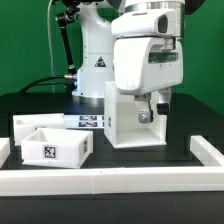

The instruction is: Assemble drawer

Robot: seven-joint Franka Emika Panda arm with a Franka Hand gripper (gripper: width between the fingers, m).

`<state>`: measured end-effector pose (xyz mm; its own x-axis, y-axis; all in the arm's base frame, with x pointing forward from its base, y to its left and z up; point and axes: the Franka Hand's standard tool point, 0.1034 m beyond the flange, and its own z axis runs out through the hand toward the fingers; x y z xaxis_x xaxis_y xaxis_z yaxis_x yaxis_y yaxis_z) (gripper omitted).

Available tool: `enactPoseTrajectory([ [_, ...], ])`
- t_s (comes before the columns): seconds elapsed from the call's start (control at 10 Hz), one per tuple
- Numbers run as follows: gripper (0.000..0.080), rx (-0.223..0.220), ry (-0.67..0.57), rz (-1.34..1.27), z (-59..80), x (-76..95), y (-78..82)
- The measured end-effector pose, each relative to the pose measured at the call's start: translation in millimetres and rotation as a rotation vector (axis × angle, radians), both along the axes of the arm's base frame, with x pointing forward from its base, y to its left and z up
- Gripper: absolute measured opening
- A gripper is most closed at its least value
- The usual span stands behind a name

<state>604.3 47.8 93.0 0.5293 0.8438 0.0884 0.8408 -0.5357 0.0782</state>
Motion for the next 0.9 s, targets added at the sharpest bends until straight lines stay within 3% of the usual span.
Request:
enactPoseTrajectory([
  [0.5, 0.0650, 0.003, 0.000, -0.019, 0.7, -0.6, 0.4],
  [0.7, 0.0650, 0.027, 0.035, -0.289, 8.7, -24.4, 7.7],
  [0.9, 0.0650, 0.055, 0.073, -0.516, 8.1, -32.5, 12.3],
])
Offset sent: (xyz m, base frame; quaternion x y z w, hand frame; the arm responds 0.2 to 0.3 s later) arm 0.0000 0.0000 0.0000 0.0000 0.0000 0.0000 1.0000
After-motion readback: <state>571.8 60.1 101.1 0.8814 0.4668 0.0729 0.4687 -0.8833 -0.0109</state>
